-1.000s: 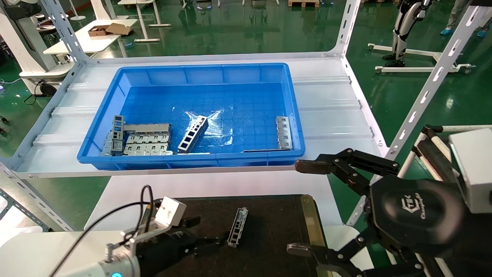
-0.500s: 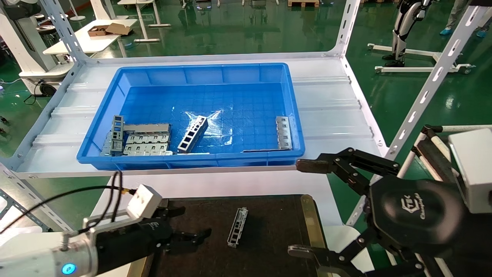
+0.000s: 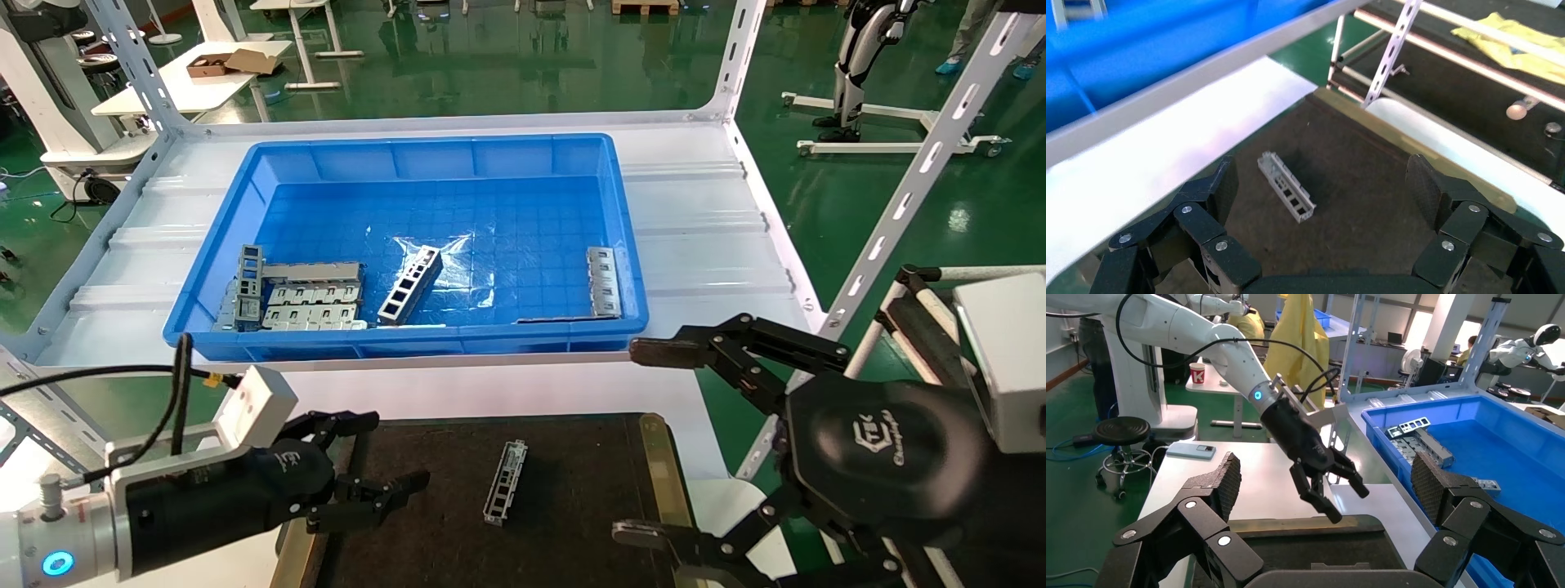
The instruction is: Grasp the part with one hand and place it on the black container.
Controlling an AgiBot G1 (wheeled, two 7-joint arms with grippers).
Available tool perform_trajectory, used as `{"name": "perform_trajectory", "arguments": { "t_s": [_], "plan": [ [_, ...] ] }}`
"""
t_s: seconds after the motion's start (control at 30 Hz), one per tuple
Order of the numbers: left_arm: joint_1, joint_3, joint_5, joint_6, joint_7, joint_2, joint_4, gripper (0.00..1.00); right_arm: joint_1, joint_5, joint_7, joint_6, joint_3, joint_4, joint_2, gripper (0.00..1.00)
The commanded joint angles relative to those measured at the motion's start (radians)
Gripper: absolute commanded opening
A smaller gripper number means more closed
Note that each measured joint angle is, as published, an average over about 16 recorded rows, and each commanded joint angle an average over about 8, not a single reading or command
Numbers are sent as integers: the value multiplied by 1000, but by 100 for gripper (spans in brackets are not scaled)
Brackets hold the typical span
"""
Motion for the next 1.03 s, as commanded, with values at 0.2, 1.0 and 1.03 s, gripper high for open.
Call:
{"name": "perform_trajectory", "arguments": {
  "t_s": [0.2,1.0,1.03],
  "plan": [
    [-13,-34,-34,50,41,-21,-3,100,0,0,0,0,0,0,0,100],
    [-38,-100,-110,135,99,-60,-13,100,0,0,0,0,0,0,0,100],
    [-38,-101,-112,137,100,-60,-13,100,0,0,0,0,0,0,0,100]
  ]
}}
